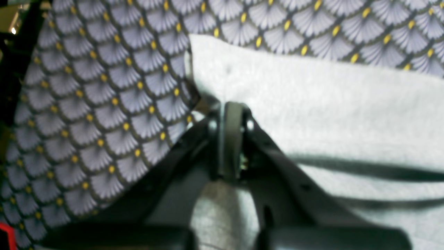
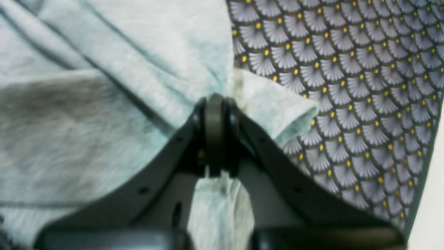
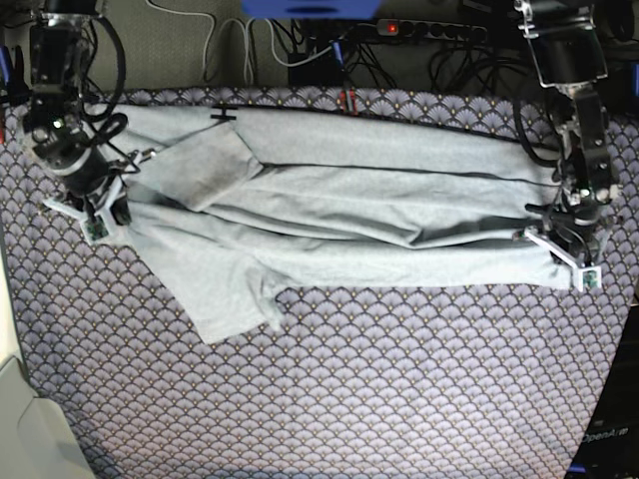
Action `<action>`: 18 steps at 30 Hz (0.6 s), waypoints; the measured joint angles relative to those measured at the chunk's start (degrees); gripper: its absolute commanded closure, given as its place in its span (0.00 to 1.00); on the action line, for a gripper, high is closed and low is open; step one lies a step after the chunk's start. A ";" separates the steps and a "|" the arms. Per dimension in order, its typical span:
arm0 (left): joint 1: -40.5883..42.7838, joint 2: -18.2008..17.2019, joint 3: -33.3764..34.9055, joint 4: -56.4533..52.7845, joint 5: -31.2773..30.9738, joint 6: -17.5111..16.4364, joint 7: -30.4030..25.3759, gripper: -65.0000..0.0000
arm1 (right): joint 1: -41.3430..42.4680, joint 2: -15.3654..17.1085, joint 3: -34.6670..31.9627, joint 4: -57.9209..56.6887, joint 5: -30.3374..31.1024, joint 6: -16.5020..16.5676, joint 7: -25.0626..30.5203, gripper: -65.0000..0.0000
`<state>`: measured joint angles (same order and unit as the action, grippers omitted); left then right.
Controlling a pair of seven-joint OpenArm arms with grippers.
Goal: Fold the T-shirt properly
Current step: 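Fold the shirt's hem half over onto the collar half with both grippers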
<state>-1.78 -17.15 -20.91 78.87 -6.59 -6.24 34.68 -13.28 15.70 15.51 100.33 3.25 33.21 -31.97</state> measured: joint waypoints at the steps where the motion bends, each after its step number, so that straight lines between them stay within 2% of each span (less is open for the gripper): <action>1: 0.50 0.02 -0.09 0.96 -0.07 0.00 -0.13 0.99 | -0.63 0.02 0.68 0.87 -0.07 -0.02 -0.04 1.00; 6: 0.28 0.11 -4.31 3.28 -0.09 -0.42 6.08 0.99 | -1.81 0.13 0.87 2.43 0.04 -0.04 0.20 1.00; 11: 0.33 0.02 -4.94 3.30 -0.15 -0.50 7.15 0.99 | -4.28 -0.11 1.97 2.43 0.15 0.04 -0.02 1.00; 14: 0.35 -0.15 -5.05 3.30 -0.13 -0.59 7.13 0.99 | -4.74 0.31 3.37 2.43 3.17 0.00 0.17 1.00; 18: 0.63 -0.15 -5.05 3.30 -0.31 -0.66 7.15 0.99 | -5.68 0.35 4.11 2.45 3.30 0.46 0.20 1.00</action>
<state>-1.15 -17.30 -25.96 82.17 -6.90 -6.90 41.82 -18.96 16.05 19.62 102.78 6.55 33.67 -31.77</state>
